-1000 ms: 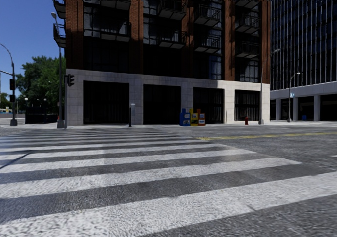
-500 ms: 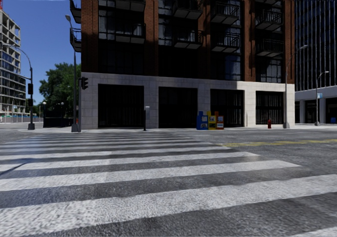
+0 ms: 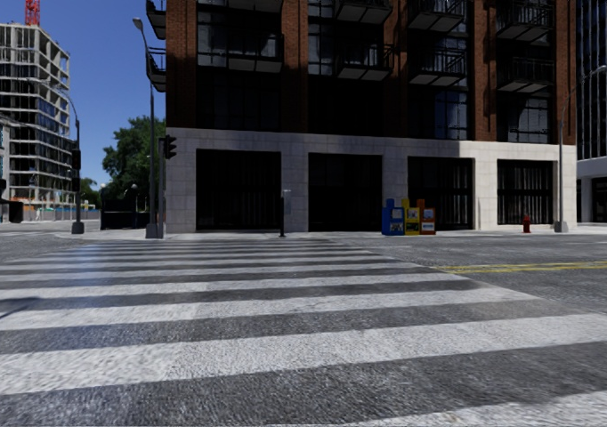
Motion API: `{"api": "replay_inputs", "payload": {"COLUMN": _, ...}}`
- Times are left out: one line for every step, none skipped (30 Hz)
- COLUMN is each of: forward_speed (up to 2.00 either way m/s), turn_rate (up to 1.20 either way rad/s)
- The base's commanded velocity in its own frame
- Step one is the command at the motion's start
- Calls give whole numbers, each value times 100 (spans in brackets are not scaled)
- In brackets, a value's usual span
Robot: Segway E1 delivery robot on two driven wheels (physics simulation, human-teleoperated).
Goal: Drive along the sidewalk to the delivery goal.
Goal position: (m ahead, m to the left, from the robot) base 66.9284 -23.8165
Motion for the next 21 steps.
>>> {"api": "replay_inputs", "payload": {"forward_speed": 157, "turn_rate": 31}}
{"api": "replay_inputs", "payload": {"forward_speed": 157, "turn_rate": 31}}
{"api": "replay_inputs", "payload": {"forward_speed": 157, "turn_rate": 31}}
{"api": "replay_inputs", "payload": {"forward_speed": 157, "turn_rate": 31}}
{"api": "replay_inputs", "payload": {"forward_speed": 157, "turn_rate": 31}}
{"api": "replay_inputs", "payload": {"forward_speed": 157, "turn_rate": 31}}
{"api": "replay_inputs", "payload": {"forward_speed": 157, "turn_rate": 31}}
{"api": "replay_inputs", "payload": {"forward_speed": 157, "turn_rate": 31}}
{"api": "replay_inputs", "payload": {"forward_speed": 157, "turn_rate": 31}}
{"api": "replay_inputs", "payload": {"forward_speed": 157, "turn_rate": 31}}
{"api": "replay_inputs", "payload": {"forward_speed": 157, "turn_rate": 31}}
{"api": "replay_inputs", "payload": {"forward_speed": 157, "turn_rate": 31}}
{"api": "replay_inputs", "payload": {"forward_speed": 157, "turn_rate": 31}}
{"api": "replay_inputs", "payload": {"forward_speed": 157, "turn_rate": 31}}
{"api": "replay_inputs", "payload": {"forward_speed": 157, "turn_rate": 31}}
{"api": "replay_inputs", "payload": {"forward_speed": 157, "turn_rate": 31}}
{"api": "replay_inputs", "payload": {"forward_speed": 157, "turn_rate": 31}}
{"api": "replay_inputs", "payload": {"forward_speed": 158, "turn_rate": 31}}
{"api": "replay_inputs", "payload": {"forward_speed": 158, "turn_rate": 31}}
{"api": "replay_inputs", "payload": {"forward_speed": 158, "turn_rate": 31}}
{"api": "replay_inputs", "payload": {"forward_speed": 158, "turn_rate": 31}}
